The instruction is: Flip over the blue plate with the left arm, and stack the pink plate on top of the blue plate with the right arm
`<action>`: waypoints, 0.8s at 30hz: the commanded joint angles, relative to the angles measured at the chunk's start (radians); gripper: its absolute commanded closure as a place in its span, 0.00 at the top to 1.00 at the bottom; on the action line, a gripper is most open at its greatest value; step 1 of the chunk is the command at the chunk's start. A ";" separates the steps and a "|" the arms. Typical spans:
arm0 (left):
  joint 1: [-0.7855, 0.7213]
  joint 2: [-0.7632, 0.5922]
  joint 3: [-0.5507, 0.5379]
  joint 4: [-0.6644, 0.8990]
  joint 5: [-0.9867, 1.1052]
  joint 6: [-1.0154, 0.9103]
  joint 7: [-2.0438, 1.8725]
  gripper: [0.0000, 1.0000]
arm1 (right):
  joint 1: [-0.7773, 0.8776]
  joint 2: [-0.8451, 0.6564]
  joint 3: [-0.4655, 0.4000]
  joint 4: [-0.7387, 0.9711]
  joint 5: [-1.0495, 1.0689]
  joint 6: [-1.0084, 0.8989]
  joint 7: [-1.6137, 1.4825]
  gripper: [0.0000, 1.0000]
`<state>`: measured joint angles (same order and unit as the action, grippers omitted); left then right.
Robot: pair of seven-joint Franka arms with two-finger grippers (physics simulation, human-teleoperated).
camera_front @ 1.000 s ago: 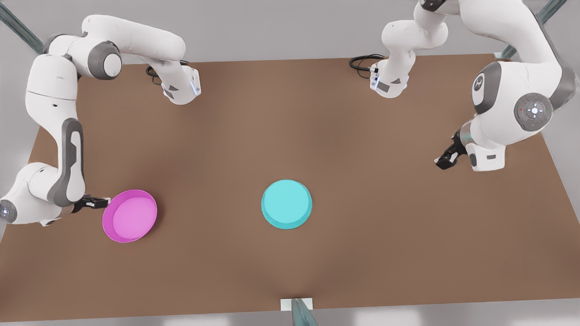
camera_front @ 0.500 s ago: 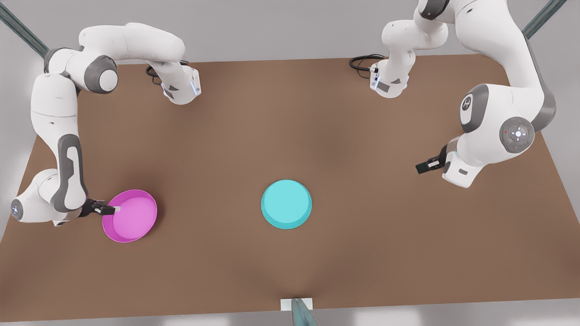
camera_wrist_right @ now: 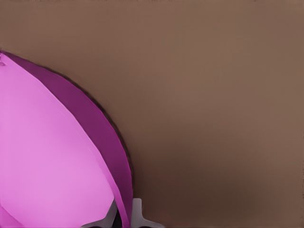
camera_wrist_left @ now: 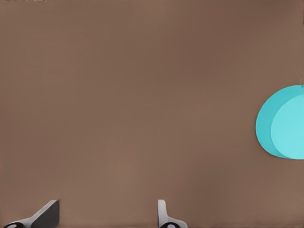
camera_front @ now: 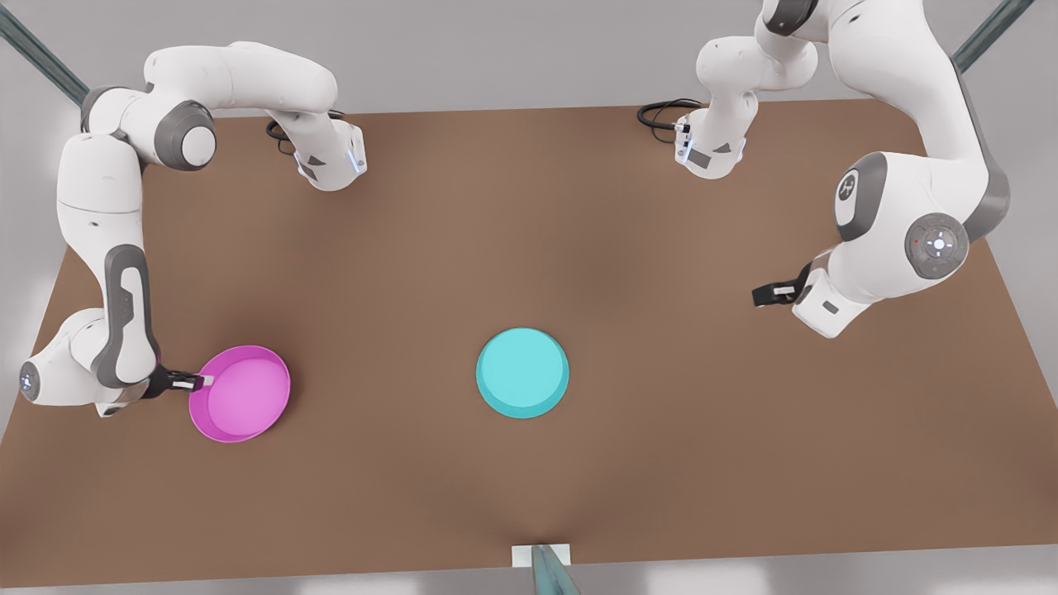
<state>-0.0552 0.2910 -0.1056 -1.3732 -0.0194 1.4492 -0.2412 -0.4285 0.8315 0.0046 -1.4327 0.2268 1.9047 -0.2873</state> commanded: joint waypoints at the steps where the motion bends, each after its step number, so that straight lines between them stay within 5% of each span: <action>1: 0.000 -0.001 0.000 -0.001 0.001 0.000 0.145 1.00 | 0.007 -0.006 0.002 0.008 -0.004 -0.052 -0.105 0.21; 4: 0.000 -0.015 0.000 -0.029 0.001 0.013 0.145 1.00 | 0.048 -0.055 0.037 0.031 0.000 -0.210 -0.102 0.21; 11: 0.002 -0.013 0.006 -0.027 0.038 -0.013 0.145 1.00 | 0.353 -0.124 0.041 0.031 0.146 -0.236 0.194 0.21; 24: 0.003 0.014 0.007 -0.013 0.024 0.080 0.126 1.00 | 0.758 -0.017 0.040 0.156 0.279 -0.009 0.818 0.21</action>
<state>-0.0516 0.3034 -0.0994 -1.3867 0.0090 1.5009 -0.1423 0.3177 0.8071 0.0446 -1.2876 0.5038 1.8237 0.0376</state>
